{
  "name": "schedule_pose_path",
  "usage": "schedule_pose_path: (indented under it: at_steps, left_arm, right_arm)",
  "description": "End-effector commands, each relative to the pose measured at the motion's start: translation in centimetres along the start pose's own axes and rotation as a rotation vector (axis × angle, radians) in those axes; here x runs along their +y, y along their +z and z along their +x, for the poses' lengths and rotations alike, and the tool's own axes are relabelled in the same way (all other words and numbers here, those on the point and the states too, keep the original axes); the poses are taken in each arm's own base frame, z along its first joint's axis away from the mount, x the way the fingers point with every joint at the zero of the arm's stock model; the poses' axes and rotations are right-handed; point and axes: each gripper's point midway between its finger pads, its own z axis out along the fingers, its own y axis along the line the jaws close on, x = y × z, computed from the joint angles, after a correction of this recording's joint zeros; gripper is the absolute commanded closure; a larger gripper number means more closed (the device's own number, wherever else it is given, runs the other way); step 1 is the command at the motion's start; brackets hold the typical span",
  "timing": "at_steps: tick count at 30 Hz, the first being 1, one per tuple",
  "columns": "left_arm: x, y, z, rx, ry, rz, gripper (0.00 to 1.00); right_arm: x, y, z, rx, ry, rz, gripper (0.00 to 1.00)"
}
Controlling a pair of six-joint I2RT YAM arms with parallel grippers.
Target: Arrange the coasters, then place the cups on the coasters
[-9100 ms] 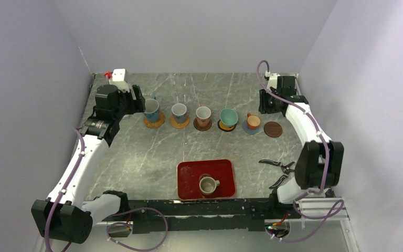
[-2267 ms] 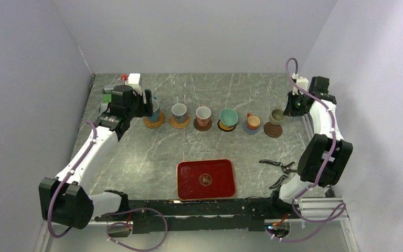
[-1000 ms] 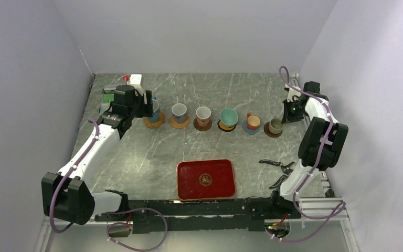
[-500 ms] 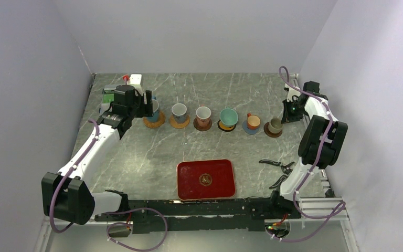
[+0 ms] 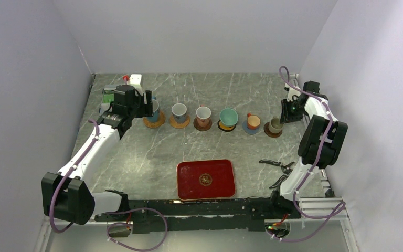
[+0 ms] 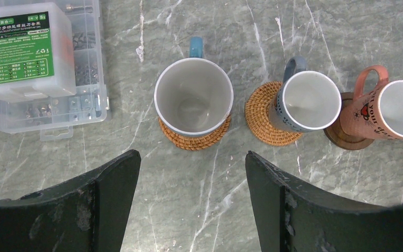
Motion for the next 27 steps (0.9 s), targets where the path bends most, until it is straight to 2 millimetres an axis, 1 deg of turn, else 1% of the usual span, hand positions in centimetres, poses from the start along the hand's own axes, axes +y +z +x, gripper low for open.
schedule_pose_path:
  at_steps: [1, 7, 9, 11, 17, 20, 22, 24, 27]
  left_arm:
    - [-0.1, -0.8, -1.8, -0.058, 0.005, 0.002, 0.21]
    - [-0.2, -1.1, -2.1, -0.071, -0.006, 0.009, 0.21]
    - [-0.4, -1.3, -2.4, -0.084, -0.015, 0.018, 0.2]
    - [-0.5, -1.4, -2.5, -0.09, -0.024, 0.025, 0.2]
    - [-1.1, -1.7, -3.0, -0.11, -0.046, 0.055, 0.19]
    - [-0.9, -2.1, -3.4, -0.131, -0.055, 0.046, 0.19]
    - [-0.6, -2.4, -3.8, -0.15, -0.057, 0.032, 0.18]
    - [-0.2, -3.0, -4.4, -0.175, -0.068, 0.024, 0.18]
    - [-0.2, -4.4, -6.2, -0.228, -0.076, 0.045, 0.18]
  right_arm:
    - [-0.6, -1.5, -2.8, -0.093, -0.021, 0.026, 0.66]
    - [-0.5, -2.4, -3.2, -0.115, -0.015, 0.041, 0.62]
    - [-0.4, -3.2, -3.7, -0.14, -0.017, 0.053, 0.59]
    - [-0.3, -4.0, -4.1, -0.164, -0.017, 0.062, 0.54]
    - [0.8, -6.5, -5.8, -0.244, 0.001, 0.053, 0.5]
    - [1.5, -8.0, -6.8, -0.296, 0.024, 0.039, 0.48]
    - [2.1, -9.6, -7.7, -0.327, 0.061, 0.035, 0.48]
    - [2.7, -11.7, -8.7, -0.368, 0.093, 0.035, 0.47]
    - [4.5, -16.0, -11.0, -0.491, 0.099, 0.009, 0.46]
